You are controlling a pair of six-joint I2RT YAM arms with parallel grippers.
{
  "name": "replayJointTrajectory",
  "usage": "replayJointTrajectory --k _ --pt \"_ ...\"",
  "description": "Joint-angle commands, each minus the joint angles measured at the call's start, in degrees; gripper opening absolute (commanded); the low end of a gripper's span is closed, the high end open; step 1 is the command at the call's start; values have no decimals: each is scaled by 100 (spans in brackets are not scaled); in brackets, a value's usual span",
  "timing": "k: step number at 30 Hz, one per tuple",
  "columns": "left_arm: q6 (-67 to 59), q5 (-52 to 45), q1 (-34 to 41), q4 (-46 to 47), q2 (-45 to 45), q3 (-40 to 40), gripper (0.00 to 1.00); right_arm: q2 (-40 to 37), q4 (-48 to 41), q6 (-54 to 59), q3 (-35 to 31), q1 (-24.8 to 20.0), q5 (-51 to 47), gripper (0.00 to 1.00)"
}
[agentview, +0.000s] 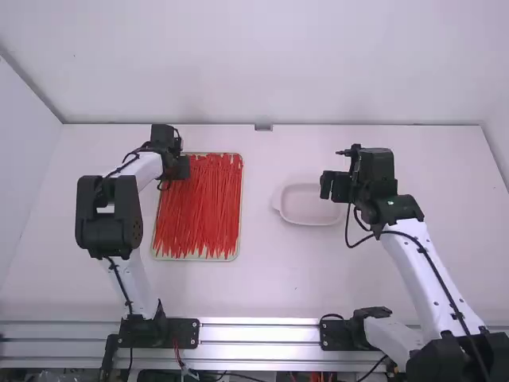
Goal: Fasten the cable tie
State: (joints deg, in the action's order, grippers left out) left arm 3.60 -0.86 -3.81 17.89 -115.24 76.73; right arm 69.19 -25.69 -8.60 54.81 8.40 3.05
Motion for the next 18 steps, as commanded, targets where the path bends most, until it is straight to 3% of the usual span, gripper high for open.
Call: replayJointTrajectory --k 1,9,18 --pt "-46 -61 0 -17 -11 -48 22 -55 -17 -2 243 -13 -11 99" --pt "-37 -61 26 -586 -11 -492 20 -55 -24 0 243 -13 -9 99" --pt "-42 -61 26 -614 -11 -518 18 -55 -11 -15 243 -7 -9 99"
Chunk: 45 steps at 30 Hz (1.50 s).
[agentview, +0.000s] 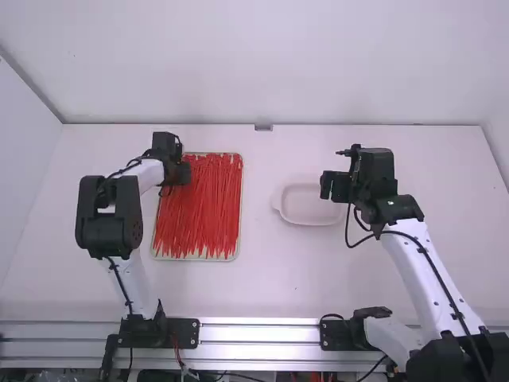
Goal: Fasten the cable tie
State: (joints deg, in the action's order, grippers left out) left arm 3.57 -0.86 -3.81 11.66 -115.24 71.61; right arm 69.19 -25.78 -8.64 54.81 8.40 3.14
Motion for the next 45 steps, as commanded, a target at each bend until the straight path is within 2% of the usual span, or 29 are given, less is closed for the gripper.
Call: replayJointTrajectory --k 1,18,22,25,26,27,28,30,35,45 --pt "-39 -50 26 -2 -11 -7 18 -55 0 -13 243 -20 -15 99" --pt "-42 31 26 -13 -11 -7 5 -55 -4 -11 243 -22 -15 99" --pt "-37 28 28 -13 -11 -7 5 -55 -2 -15 243 -9 -17 99" --pt "-37 31 28 -13 -11 -7 9 -55 -2 -13 243 -22 -17 99" --pt "-39 26 28 -11 -11 -7 14 -55 -2 -13 243 -22 -15 99" --pt "-39 31 26 -11 -11 -7 24 -55 -2 -13 243 -13 -17 99" --pt "-39 31 28 -11 -11 -7 26 -55 -2 -13 243 2 -17 99" --pt "-39 28 28 -15 -11 -7 26 -55 -2 -11 243 -20 -15 99" --pt "-37 28 22 -17 -11 -7 18 -55 -2 -15 243 -9 -17 99" --pt "-37 31 24 -15 -11 -7 16 -55 -9 -15 243 -7 -15 99"
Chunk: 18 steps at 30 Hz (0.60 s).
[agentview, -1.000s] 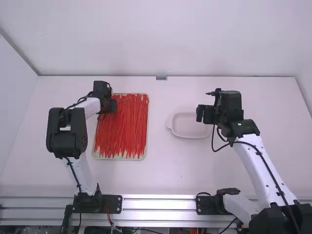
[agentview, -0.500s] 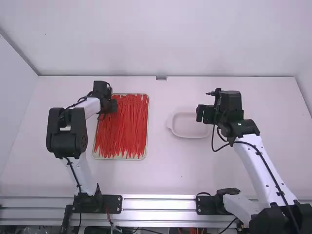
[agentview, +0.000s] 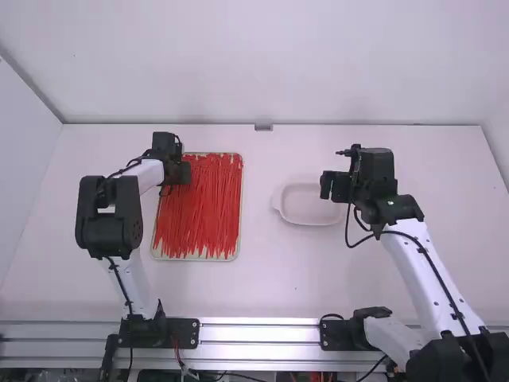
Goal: Fasten the cable tie
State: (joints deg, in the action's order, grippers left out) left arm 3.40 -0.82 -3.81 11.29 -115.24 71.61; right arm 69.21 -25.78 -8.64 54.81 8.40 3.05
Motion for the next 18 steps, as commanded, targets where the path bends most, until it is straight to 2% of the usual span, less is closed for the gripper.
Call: replayJointTrajectory --k 1,18 --pt "-22 22 24 22 -11 -9 16 -57 -9 -11 243 -2 -7 99" --pt "-20 24 26 -136 -11 -155 15 -57 -11 -13 243 -17 -7 99"
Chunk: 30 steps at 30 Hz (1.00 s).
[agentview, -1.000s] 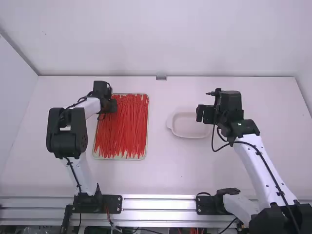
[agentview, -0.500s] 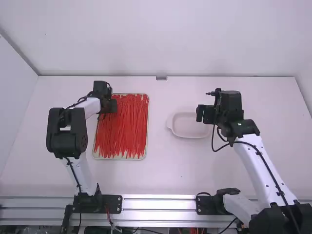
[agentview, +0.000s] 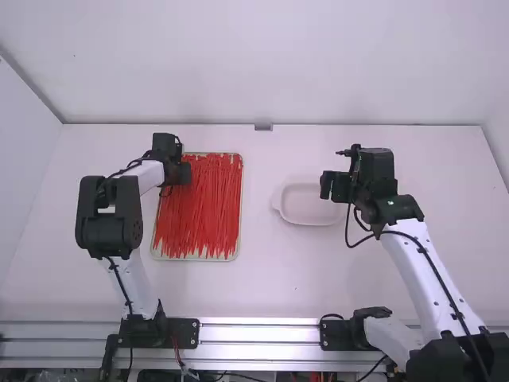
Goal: Fasten the cable tie
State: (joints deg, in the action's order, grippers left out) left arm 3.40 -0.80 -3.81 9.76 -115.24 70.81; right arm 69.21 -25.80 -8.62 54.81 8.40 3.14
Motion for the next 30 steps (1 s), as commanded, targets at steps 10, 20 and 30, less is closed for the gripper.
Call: replayJointTrajectory --k 10,20,30 --pt "-20 22 26 44 -11 -83 14 -57 -13 -17 243 -11 -13 99" --pt "-22 22 28 -79 -11 -203 14 -57 -13 -17 243 -11 -13 99" --pt "9 22 28 -129 -11 -197 12 -57 -13 -17 243 -11 -13 99"
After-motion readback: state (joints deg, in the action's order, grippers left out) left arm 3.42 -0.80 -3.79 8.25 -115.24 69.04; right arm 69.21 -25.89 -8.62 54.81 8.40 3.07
